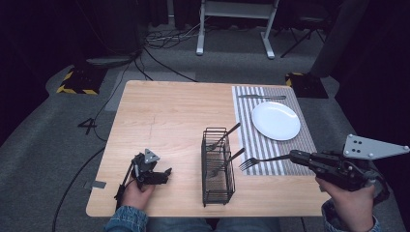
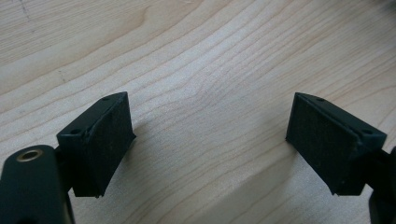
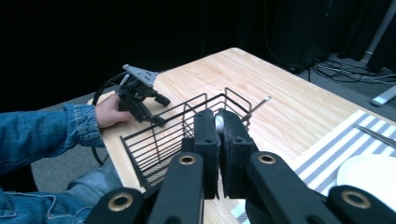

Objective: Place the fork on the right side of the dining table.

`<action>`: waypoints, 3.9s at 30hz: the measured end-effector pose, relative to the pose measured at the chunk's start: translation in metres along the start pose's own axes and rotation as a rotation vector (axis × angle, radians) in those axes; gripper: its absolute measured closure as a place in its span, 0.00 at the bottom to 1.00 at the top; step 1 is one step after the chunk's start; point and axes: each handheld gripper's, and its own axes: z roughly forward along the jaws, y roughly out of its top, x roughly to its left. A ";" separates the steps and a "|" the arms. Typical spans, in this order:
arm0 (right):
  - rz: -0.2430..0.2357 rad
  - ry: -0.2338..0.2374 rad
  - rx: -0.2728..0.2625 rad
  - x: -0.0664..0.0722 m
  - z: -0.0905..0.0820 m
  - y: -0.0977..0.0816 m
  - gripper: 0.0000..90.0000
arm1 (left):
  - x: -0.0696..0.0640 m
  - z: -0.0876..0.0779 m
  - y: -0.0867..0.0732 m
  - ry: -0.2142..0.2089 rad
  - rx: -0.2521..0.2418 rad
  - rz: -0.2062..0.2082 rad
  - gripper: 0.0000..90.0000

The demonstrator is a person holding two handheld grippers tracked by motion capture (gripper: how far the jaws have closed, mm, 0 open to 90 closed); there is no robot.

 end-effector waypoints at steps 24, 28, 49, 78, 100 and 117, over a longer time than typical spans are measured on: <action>0.081 -0.145 0.019 -0.067 0.021 -0.010 0.97 | -0.001 -0.002 -0.002 0.000 0.000 0.002 0.17; 0.105 -0.164 0.024 -0.080 0.031 -0.014 0.97 | -0.001 -0.002 -0.002 -0.001 -0.001 0.002 0.17; 0.226 -0.216 0.055 -0.129 0.087 -0.056 0.97 | 0.000 -0.001 -0.002 -0.004 0.000 0.004 0.16; 0.329 -0.241 0.082 -0.150 0.100 -0.082 0.95 | 0.000 -0.001 -0.001 -0.007 0.002 0.005 0.16; 0.392 -0.358 0.200 -0.180 0.094 -0.100 0.70 | 0.000 -0.001 -0.001 -0.007 0.002 0.005 0.16; 0.476 -0.367 0.218 -0.195 0.090 -0.123 0.69 | 0.000 -0.001 -0.001 -0.004 0.003 0.006 0.16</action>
